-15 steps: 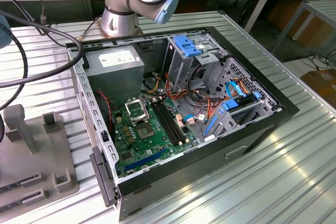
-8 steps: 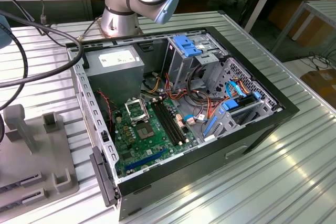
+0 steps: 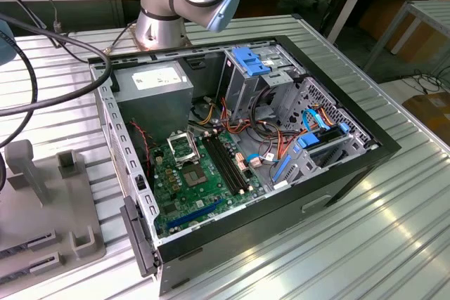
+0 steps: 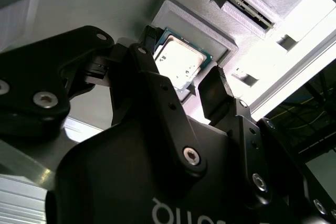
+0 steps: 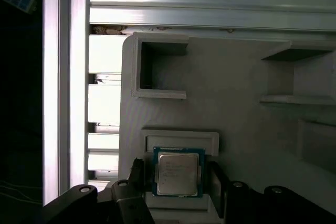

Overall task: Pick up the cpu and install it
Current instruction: 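Pick up the cpu and move it towards the insertion slot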

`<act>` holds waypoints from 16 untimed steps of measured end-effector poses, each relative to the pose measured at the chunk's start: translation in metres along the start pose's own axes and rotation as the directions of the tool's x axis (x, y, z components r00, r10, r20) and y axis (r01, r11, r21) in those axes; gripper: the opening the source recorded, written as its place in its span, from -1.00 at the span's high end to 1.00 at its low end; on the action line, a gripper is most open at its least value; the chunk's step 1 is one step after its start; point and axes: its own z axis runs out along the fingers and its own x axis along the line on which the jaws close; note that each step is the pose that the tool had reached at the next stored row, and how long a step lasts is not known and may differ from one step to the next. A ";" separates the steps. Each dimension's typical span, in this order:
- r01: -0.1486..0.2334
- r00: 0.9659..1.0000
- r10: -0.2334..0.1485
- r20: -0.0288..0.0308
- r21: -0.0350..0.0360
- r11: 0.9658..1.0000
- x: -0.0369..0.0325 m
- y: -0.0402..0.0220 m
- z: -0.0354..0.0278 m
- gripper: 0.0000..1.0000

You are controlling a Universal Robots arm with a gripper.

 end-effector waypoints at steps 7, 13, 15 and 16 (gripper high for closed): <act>0.000 1.000 0.000 0.000 0.000 1.000 -0.0009 0.0015 0.0005 -0.20; 0.000 1.000 0.000 0.000 0.006 1.000 -0.0011 0.0028 0.0005 -0.20; 0.000 1.000 0.000 0.000 0.016 1.000 -0.0011 0.0028 0.0006 -0.20; 0.000 1.000 0.000 0.000 0.017 1.000 -0.0012 0.0028 0.0005 -0.20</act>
